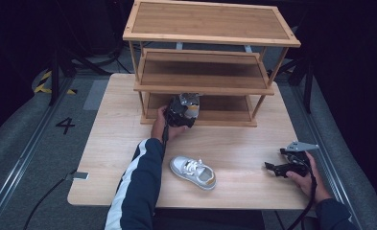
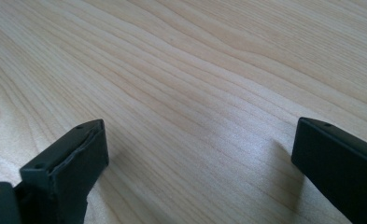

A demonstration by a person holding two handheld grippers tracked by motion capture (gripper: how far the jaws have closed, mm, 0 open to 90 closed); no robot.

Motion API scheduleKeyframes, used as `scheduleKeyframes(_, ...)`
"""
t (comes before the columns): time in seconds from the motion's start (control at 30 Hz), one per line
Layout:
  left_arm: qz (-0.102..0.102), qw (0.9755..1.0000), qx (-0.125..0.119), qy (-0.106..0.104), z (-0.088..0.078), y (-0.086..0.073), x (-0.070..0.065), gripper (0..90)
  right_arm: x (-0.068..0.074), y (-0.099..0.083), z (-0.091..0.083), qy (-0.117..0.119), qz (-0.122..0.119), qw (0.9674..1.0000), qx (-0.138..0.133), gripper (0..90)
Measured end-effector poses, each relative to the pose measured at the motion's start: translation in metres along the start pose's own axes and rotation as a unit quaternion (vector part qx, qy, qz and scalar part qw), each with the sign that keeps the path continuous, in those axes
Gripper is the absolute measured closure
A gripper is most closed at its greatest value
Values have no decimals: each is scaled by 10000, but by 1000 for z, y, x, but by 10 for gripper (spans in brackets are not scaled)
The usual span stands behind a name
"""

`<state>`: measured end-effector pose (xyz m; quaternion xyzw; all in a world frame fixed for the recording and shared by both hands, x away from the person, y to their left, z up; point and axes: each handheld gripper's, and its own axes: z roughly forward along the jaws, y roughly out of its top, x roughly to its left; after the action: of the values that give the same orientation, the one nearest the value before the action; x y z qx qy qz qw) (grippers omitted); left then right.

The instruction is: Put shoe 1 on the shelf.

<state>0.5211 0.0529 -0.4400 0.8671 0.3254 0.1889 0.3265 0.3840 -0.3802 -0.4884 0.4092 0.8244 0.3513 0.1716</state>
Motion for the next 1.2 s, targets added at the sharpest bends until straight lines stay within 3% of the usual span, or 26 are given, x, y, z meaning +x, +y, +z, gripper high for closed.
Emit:
scheduleKeyframes(0.07,154,9998,-66,-57,-11,-4,-4,281,0,0,0,0,-1,10000,1,40)
scheduleKeyframes(0.1,99,9997,-127,-183,-20,-8,-6,282,0,0,0,1,-1,10000,0,40)
scheduleKeyframes(0.17,142,9996,-127,-210,-24,-10,-6,280,0,0,0,0,-1,10000,0,40)
scheduleKeyframes(0.23,316,9992,-43,-223,-37,-16,-8,280,0,0,0,-4,3,10000,2,40)
scheduleKeyframes(0.33,548,9983,53,-179,-56,-23,-8,277,1,0,0,-26,36,10000,8,35)
scheduleKeyframes(0.4,499,9986,14,-195,-70,-31,-8,277,1,1,1,-39,43,10000,18,33)
scheduleKeyframes(0.5,651,9978,70,-52,-87,-44,-9,284,2,1,1,-62,52,10000,22,24)
scheduleKeyframes(0.73,616,9980,14,125,-122,-73,-9,284,0,2,2,-35,28,10000,84,9)
scheduleKeyframes(0.87,608,9978,168,196,-136,-94,-12,281,0,4,1,71,-104,9998,123,51)
scheduleKeyframes(0.9,549,9983,147,130,-142,-105,-13,280,0,4,0,116,-149,9997,138,79)
scheduleKeyframes(0.93,549,9983,147,130,-142,-105,-13,276,0,4,0,116,-149,9997,138,79)
scheduleKeyframes(1.03,456,9989,122,81,-149,-127,-17,258,2,8,-2,221,-195,9995,126,214)
scheduleKeyframes(1.13,229,9997,-11,51,-156,-148,-18,256,9,13,-3,305,-369,9987,160,196)
scheduleKeyframes(1.2,79,9999,36,57,-159,-166,-19,255,19,24,-8,474,-538,9974,41,189)
